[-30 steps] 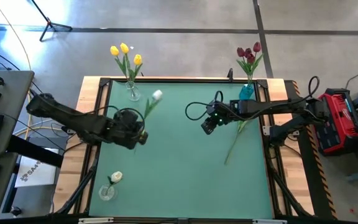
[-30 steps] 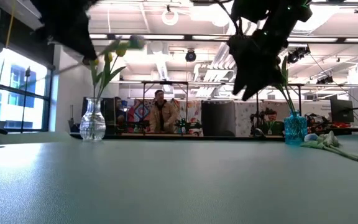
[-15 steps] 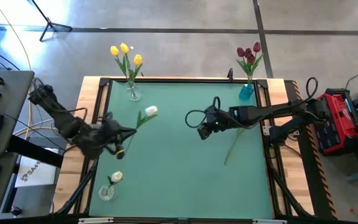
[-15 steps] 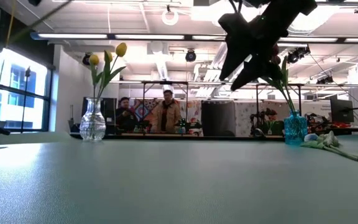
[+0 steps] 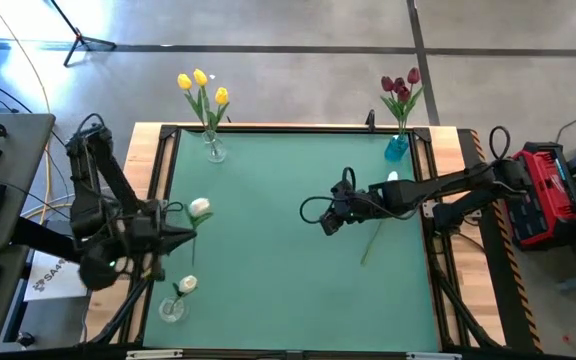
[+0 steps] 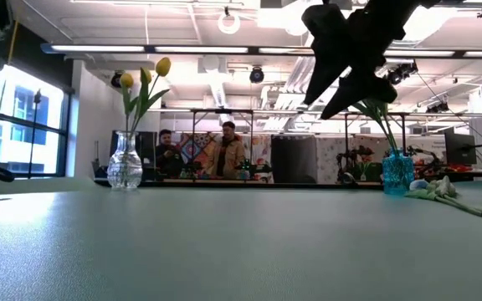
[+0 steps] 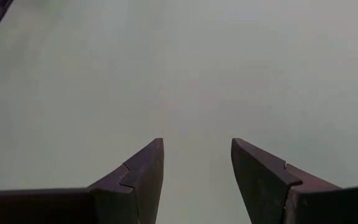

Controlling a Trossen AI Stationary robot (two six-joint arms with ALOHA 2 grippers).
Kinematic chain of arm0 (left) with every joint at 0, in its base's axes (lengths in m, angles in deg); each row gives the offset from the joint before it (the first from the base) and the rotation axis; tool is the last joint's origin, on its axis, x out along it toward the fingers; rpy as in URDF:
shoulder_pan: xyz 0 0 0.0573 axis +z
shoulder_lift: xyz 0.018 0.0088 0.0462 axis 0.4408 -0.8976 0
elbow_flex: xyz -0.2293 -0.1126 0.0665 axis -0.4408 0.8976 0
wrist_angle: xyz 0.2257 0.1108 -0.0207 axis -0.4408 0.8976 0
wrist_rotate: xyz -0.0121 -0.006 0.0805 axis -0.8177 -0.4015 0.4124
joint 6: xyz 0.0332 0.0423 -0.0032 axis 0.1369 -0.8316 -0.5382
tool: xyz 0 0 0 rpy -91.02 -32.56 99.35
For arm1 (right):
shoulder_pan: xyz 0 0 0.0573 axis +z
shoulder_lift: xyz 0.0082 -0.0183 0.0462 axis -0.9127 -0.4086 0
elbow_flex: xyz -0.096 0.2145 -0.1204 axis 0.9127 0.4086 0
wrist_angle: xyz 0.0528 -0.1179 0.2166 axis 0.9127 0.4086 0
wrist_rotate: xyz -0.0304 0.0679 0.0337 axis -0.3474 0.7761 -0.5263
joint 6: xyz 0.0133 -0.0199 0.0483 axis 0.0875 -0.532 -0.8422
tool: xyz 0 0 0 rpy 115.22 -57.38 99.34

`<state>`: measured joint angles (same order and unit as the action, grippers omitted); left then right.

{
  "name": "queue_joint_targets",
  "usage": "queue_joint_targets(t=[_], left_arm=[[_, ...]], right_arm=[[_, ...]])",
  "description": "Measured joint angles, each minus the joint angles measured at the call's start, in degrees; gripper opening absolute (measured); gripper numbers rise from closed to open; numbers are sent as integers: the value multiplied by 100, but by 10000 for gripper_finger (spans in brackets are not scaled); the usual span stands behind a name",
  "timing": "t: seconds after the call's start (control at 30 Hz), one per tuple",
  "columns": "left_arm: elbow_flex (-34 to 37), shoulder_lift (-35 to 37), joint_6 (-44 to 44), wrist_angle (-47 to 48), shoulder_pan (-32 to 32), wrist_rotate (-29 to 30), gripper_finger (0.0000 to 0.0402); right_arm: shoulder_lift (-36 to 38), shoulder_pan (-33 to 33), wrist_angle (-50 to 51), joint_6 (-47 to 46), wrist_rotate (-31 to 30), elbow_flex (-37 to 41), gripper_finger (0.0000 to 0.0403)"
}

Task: Sort flowers into vase by color
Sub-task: Put the left white tulip into the bottom transparent vase

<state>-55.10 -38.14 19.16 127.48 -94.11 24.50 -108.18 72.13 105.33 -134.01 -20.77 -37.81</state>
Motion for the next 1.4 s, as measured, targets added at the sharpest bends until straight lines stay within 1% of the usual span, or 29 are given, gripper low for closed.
queue_joint_targets(t=[0.23,0.43,0.57,0.67,0.77,1.0,1.17,1.4], left_arm=[[0,-220,401,-1,-974,145,0],[-2,-354,414,-154,-1533,774,0],[-2,-504,476,-160,-1900,703,0],[-2,-666,755,-163,-2199,566,0],[-2,-869,1032,-165,-2463,619,0],[-2,-1444,1517,-130,-2615,780,0],[-2,-1775,1600,-114,-2613,798,0],[2,-2052,1638,-71,-2613,751,0]], right_arm=[[0,137,54,-229,-84,0,177],[0,141,54,-460,-37,0,177],[0,146,56,-639,104,0,177],[0,213,56,-779,134,0,177],[0,304,70,-911,147,0,177],[0,439,104,-1251,98,2,177],[0,497,94,-1403,84,2,177],[0,554,22,-1548,78,2,177]])
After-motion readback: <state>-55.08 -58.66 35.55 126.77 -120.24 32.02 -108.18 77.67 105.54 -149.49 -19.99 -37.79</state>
